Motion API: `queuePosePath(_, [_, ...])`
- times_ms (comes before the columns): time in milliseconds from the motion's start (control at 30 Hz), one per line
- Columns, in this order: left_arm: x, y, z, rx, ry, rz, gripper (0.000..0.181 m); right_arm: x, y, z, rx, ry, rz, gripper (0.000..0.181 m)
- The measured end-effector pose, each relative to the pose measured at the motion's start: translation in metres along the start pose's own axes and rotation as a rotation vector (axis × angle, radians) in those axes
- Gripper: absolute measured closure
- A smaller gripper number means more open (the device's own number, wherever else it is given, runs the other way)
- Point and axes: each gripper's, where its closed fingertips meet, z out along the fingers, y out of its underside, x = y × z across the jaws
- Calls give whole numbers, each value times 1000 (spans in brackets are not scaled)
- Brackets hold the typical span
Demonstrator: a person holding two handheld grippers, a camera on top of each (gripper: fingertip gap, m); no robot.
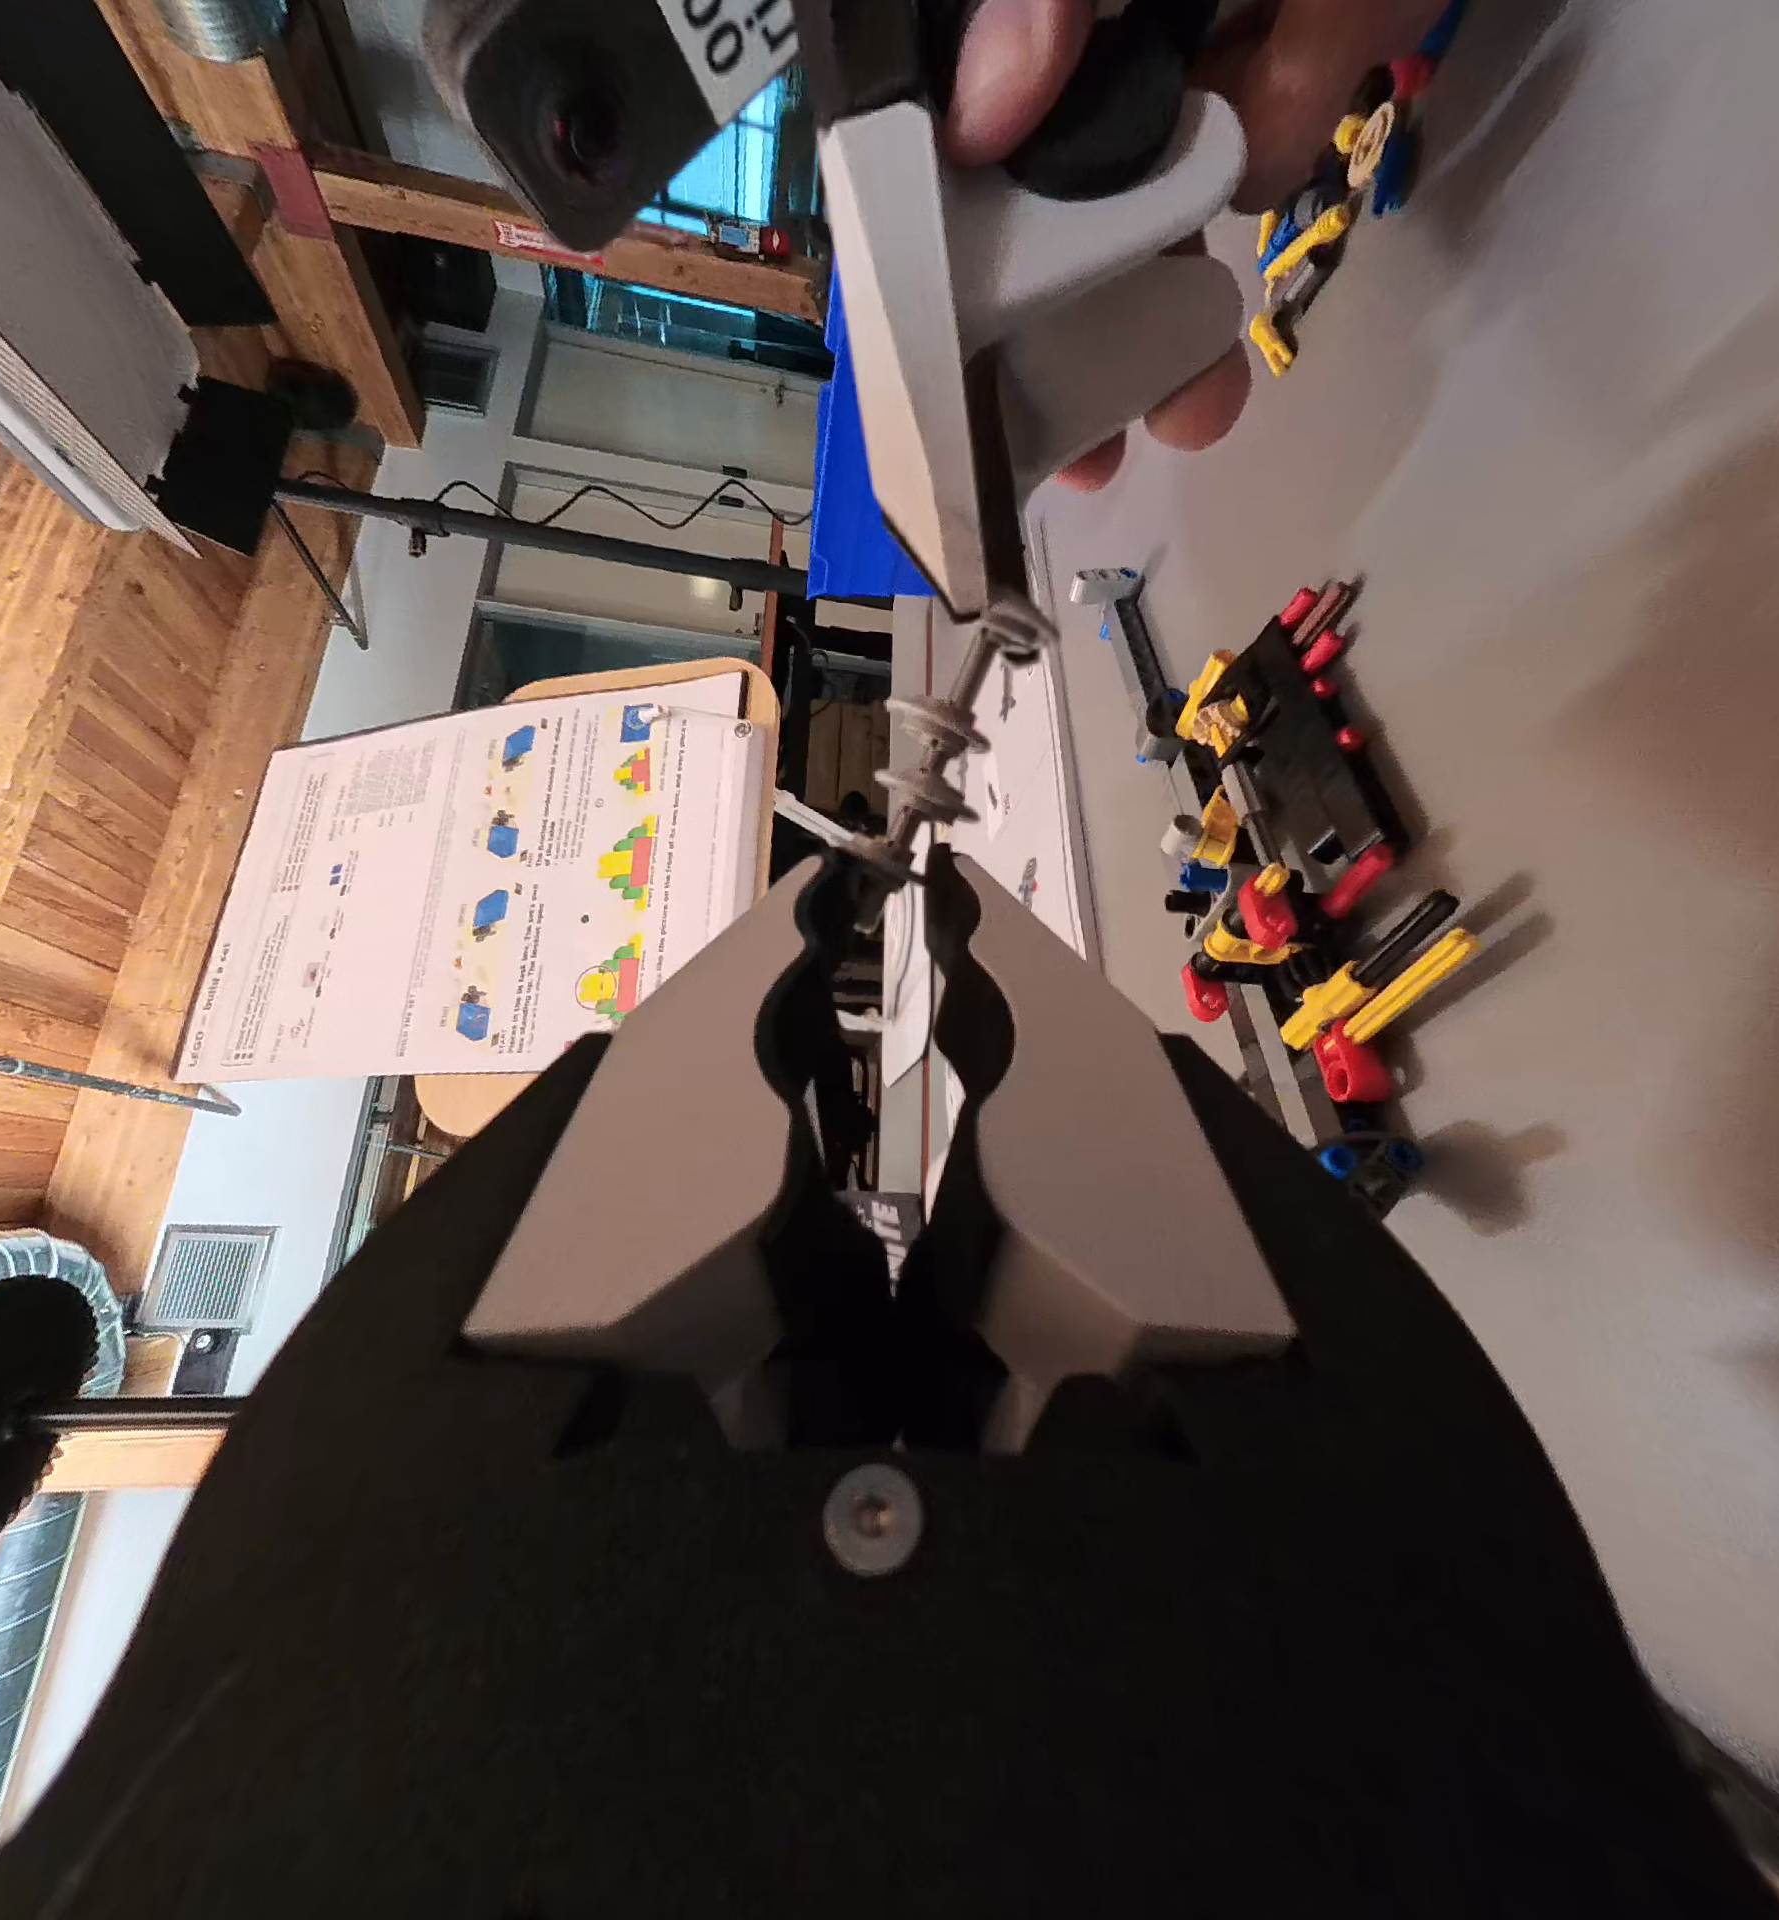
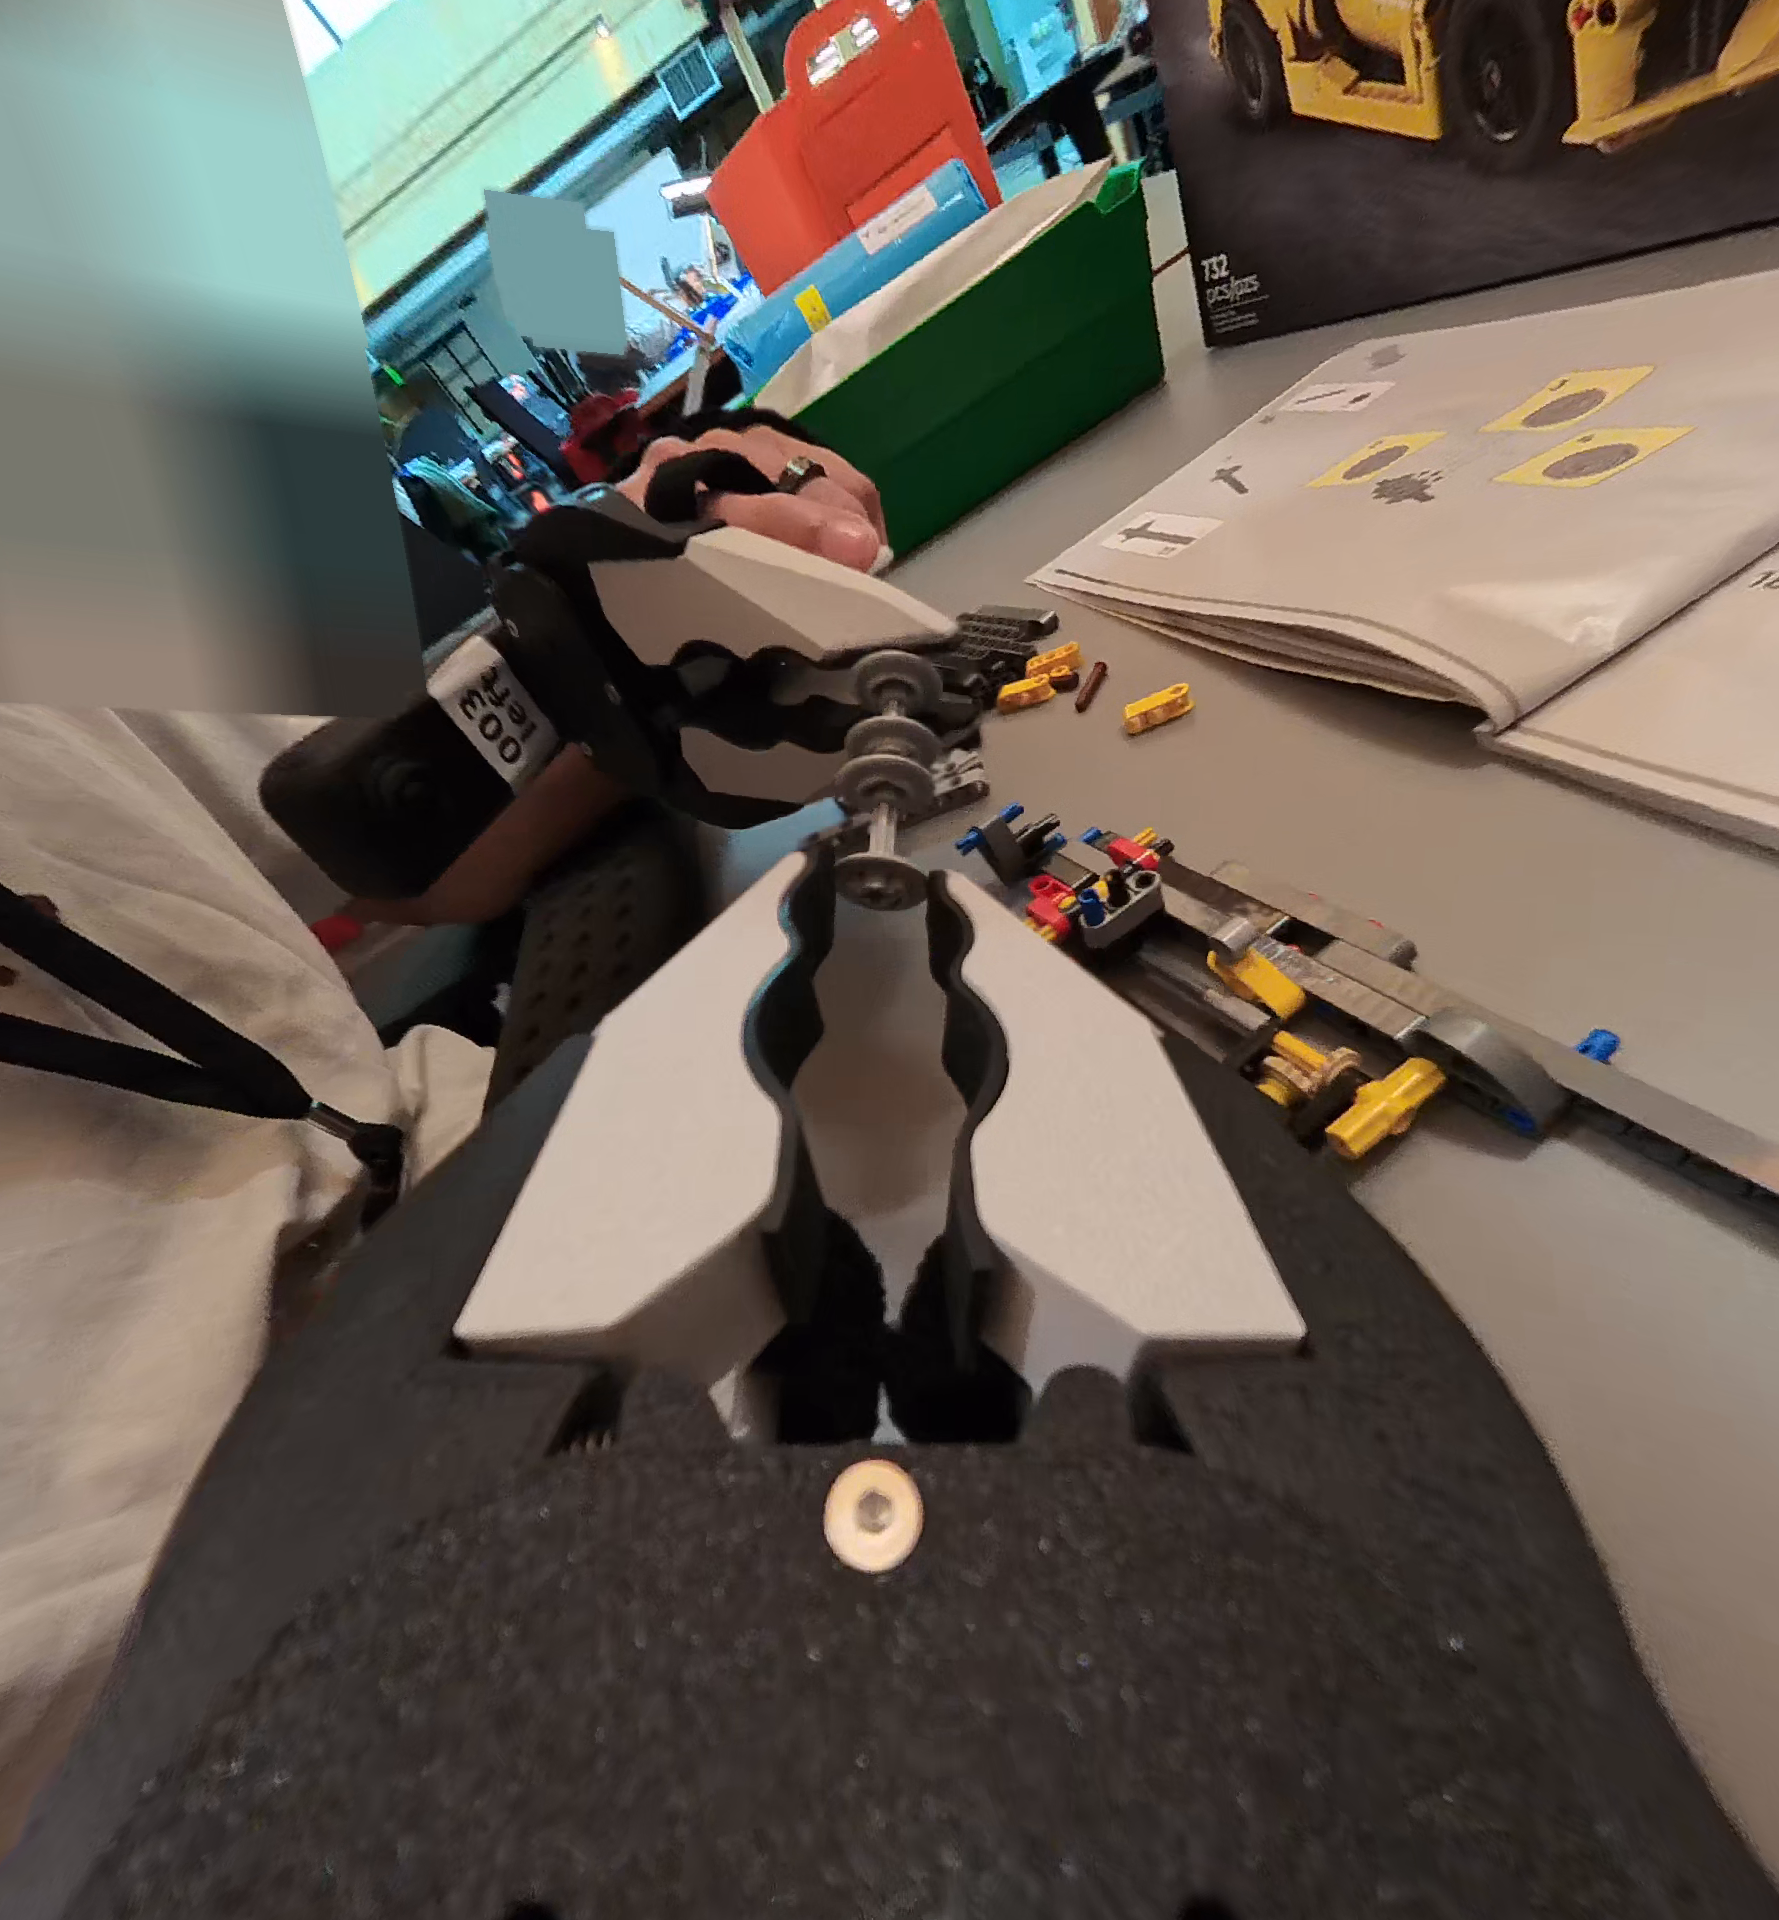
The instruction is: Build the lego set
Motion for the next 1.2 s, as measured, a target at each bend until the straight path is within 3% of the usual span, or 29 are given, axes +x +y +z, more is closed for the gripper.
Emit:
queuePosePath(500, [3, 3, 6, -61, 21, -99, 169, 5, -6, -2, 56, 47, 18, 165])
queuePosePath(800, [16, 5, 12, -108, 114, -266, 169, 16, -9, -2, 80, 138, -8, 166])
queuePosePath(833, [17, 4, 13, -106, 119, -277, 169, 18, -10, -2, 85, 151, -3, 166])
queuePosePath(867, [22, -2, 13, -80, 148, -279, 170, 23, -11, -3, 92, 176, 3, 181])
queuePosePath(967, [37, -19, 18, -56, 178, -260, 169, 18, -19, 0, 122, 150, -16, 181])
queuePosePath(1033, [36, -15, 20, -66, 192, -335, 169, 29, -16, -6, 115, 233, -32, 181])
queuePosePath(1200, [25, 2, 22, -94, 173, -520, 169, 36, -34, -31, 260, 240, 50, 173])
